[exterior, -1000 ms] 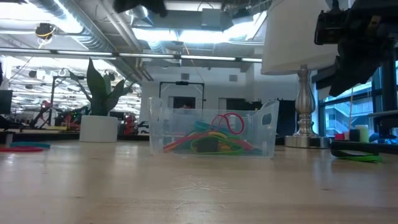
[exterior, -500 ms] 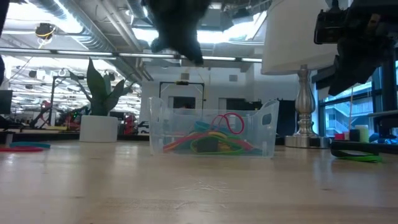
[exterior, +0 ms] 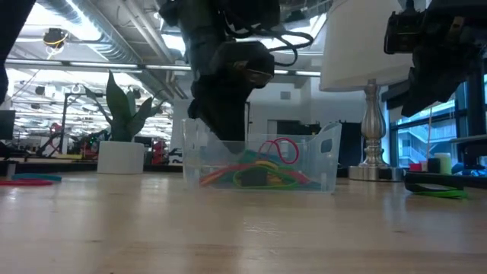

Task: Pick and place rubber bands into bin
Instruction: Put the yellow rubber band into the transparent bin, then put the black rubber band into the transparent bin

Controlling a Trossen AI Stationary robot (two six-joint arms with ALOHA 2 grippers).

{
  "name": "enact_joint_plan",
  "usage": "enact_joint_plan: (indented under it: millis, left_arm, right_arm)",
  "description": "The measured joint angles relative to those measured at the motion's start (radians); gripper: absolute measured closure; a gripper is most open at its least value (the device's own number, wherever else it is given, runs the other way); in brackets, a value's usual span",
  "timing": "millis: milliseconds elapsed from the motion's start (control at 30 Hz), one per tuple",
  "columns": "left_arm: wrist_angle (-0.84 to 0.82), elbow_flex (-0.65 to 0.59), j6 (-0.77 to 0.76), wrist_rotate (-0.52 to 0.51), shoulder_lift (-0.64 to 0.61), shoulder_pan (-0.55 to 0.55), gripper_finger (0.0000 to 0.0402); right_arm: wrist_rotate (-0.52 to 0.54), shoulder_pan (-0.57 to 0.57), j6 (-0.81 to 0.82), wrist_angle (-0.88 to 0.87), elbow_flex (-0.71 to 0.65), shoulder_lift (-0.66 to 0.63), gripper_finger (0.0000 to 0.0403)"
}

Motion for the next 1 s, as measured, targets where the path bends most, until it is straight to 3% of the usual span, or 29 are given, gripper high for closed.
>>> enact_joint_plan:
  millis: [233,433,767,1000]
  left_arm:
    - [0.004,0.0,0.0,-0.022,-0.005,0.012,0.0276]
    - [0.004,0.0,0.0,0.0,-0.028,0.022,0.0252]
    - [-0.071,0.0,-0.004,-0.017,-0.14,0.053,0.0267]
    - [-0.185,0.0,-0.051,-0.051,-0.233,0.037,0.0308]
  right_arm:
    - [0.0,0.0,0.0,0.0,0.0,0.0,0.0371]
    - [0.0,0.0,0.0,0.0,0.0,0.0,0.0371]
    - [0.0,0.0,0.002,0.036,-0.018,0.0,0.0371]
    - [-0.012,0.001,0.098,0.087,-0.092,0.0,0.0371]
